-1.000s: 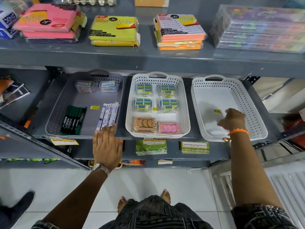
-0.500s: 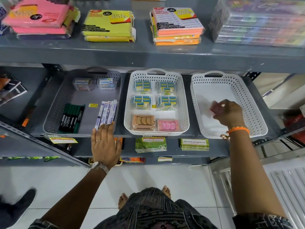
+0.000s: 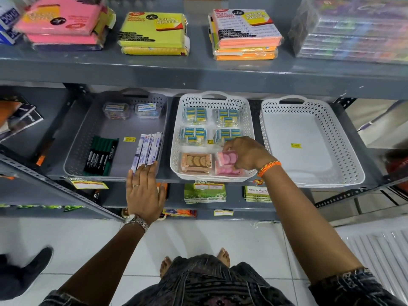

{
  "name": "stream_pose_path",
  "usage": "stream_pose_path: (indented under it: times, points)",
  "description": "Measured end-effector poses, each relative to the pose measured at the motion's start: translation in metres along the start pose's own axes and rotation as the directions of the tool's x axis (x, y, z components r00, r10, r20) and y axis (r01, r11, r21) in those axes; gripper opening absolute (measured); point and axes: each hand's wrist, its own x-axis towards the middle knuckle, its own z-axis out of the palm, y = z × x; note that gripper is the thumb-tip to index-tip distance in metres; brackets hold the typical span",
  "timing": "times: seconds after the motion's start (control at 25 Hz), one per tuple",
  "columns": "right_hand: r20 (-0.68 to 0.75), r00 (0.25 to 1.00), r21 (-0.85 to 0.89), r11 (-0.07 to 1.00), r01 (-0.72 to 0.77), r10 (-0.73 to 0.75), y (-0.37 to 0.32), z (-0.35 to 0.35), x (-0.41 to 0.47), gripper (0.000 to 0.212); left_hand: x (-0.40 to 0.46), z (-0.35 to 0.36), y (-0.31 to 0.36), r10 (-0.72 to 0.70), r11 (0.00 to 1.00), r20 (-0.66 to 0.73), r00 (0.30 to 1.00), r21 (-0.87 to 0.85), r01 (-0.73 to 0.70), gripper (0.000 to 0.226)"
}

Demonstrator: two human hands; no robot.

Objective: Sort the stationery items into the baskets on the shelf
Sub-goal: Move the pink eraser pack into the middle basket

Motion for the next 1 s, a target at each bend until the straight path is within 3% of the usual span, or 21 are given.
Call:
stream_pose_path:
  times: [0.32, 0.4, 0.48, 0.56, 0.64, 0.76, 0.84, 0.92, 1.0]
  points:
    - [0.018, 1.0, -0.109, 0.994, 0.02, -0.018, -0.002, 0.017, 0.009, 0.064, -0.001, -0.007, 0.005, -0.018, 0.998, 0.021, 1.0, -0.063, 0.019, 0.069]
    - [0.031, 1.0, -0.112, 0.994, 0.007, -0.003, -0.001, 0.017, 0.009, 0.071, 0.0, -0.019, 0.014, -0.055, 0.981, -0.014, 0.998, -0.186, 0.052, 0.065]
    - [0.042, 0.999, -0.11, 0.994, 0.022, -0.017, 0.0, 0.017, 0.008, 0.075, 0.014, -0.038, 0.029, -0.095, 0.908, -0.093, 0.991, -0.416, 0.048, 0.059]
    - [0.053, 0.997, -0.084, 0.995, 0.052, -0.047, 0.001, 0.018, 0.008, 0.075, 0.047, -0.056, 0.046, 0.002, 0.832, -0.082, 0.997, -0.552, -0.047, 0.054]
    - [0.048, 0.997, -0.08, 0.994, 0.069, -0.065, -0.001, 0.018, 0.008, 0.068, 0.086, -0.067, 0.06, 0.268, 0.813, 0.11, 0.957, -0.559, -0.163, 0.055]
    - [0.026, 0.996, -0.169, 0.982, 0.085, -0.081, -0.004, 0.018, 0.006, 0.051, 0.128, -0.064, 0.082, 0.474, 0.868, 0.543, 0.693, -0.421, -0.263, 0.066]
    - [0.02, 0.997, -0.211, 0.974, 0.076, -0.074, -0.005, 0.018, 0.005, 0.045, 0.136, -0.052, 0.09, 0.496, 0.868, 0.655, 0.57, -0.349, -0.354, 0.071]
    - [0.023, 0.997, -0.22, 0.973, 0.074, -0.07, -0.004, 0.018, 0.006, 0.046, 0.139, -0.042, 0.094, 0.482, 0.87, 0.672, 0.561, -0.296, -0.393, 0.077]
    - [0.03, 0.996, -0.223, 0.97, 0.092, -0.088, -0.004, 0.02, 0.007, 0.048, 0.14, -0.034, 0.094, 0.451, 0.883, 0.646, 0.616, -0.222, -0.414, 0.079]
